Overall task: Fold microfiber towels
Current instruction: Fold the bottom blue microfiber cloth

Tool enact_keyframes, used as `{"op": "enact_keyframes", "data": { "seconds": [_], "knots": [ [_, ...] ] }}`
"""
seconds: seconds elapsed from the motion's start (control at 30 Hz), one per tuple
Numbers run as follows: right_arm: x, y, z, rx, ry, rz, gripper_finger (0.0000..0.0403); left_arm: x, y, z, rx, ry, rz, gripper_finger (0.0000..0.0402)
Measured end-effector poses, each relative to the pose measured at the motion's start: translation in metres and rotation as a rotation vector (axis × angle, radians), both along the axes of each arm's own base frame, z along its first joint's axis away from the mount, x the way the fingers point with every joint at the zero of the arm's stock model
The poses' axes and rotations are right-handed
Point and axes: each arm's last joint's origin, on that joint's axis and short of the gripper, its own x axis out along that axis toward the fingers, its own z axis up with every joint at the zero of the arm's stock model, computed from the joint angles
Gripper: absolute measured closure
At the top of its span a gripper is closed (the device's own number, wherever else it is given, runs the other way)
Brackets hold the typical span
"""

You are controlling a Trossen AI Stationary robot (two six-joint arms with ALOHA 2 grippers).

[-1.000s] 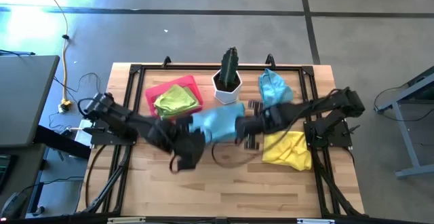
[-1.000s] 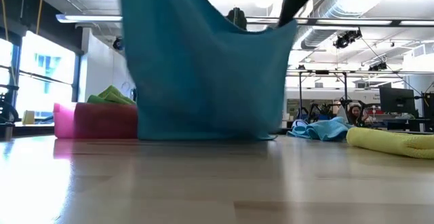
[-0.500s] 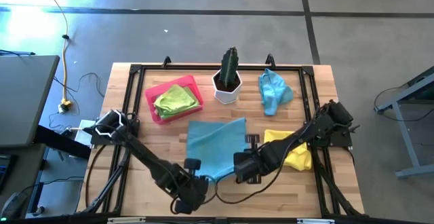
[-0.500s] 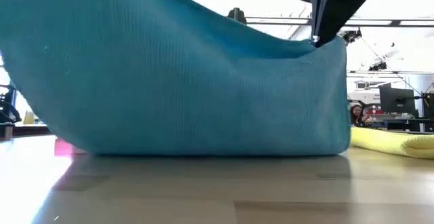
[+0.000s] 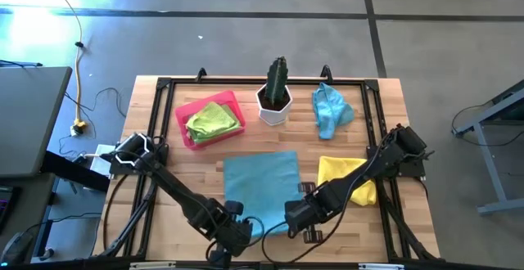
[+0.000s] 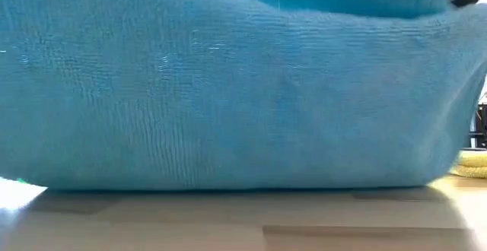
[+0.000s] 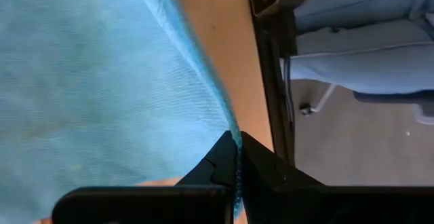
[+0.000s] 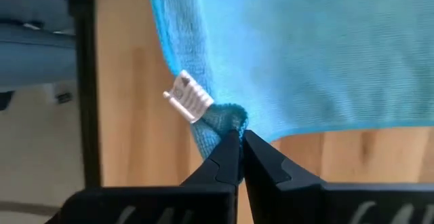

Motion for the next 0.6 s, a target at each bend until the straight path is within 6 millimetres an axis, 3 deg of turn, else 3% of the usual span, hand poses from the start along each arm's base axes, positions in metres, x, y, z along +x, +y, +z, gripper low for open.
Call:
{"op": "enact_keyframes", "data": {
  "seconds": [0.33, 0.6],
  "knots": [
    [0.008, -0.02, 0.0, -0.225, -0.082, 0.012, 0.0403, 0.001, 0.011, -0.002, 0.103, -0.001, -0.034, 0.0401],
    [0.02, -0.073, 0.001, -0.463, -0.029, -0.032, 0.0403, -0.006, 0.058, -0.005, 0.446, 0.166, -0.02, 0.0401]
  ]
}}
